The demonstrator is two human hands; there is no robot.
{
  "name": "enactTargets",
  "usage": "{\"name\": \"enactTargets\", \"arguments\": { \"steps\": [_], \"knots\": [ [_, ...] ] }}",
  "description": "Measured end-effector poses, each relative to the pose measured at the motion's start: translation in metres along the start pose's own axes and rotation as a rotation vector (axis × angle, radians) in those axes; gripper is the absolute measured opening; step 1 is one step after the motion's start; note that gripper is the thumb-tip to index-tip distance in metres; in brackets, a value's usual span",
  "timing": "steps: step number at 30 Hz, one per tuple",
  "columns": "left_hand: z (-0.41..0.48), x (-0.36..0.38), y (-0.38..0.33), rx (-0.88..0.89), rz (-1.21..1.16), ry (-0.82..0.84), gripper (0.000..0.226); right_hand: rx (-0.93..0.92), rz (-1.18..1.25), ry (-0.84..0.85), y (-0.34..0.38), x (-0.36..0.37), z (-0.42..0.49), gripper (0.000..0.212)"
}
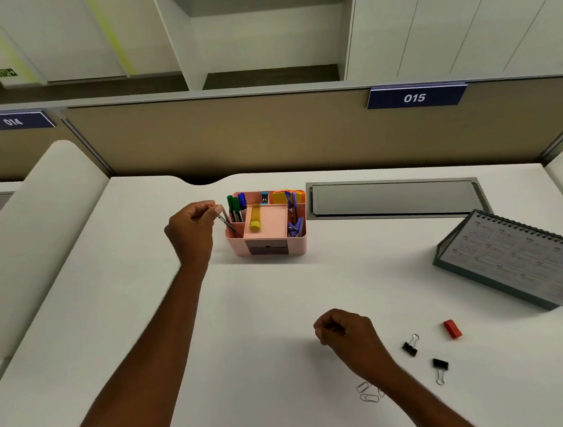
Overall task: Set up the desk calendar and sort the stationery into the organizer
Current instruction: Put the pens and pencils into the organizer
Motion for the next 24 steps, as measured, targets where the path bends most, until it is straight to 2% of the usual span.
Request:
{"name": "enactTargets", "arguments": {
  "steps": [10, 24],
  "knots": [
    [-0.003, 0.018, 0.018, -0.031, 0.144, -0.057, 0.028, 0.035, 0.032, 0.003, -0.011, -0.002, -0.012, 0.016],
    [-0.005, 0.026, 0.030, -0.005, 0.156, -0.123, 0.040, 0.079, 0.040, 0.016, -0.018, -0.001, -0.021, 0.023]
  ]
}}
Point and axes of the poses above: each hand's wrist, its own z-axis towards the middle knuckle, its own x-axis out of the palm, y = z × x, the point moved 3 cm from there along z, towards the middle knuckle, and after that the axes turned 7 degrees about -x, right-handed, at the moved point
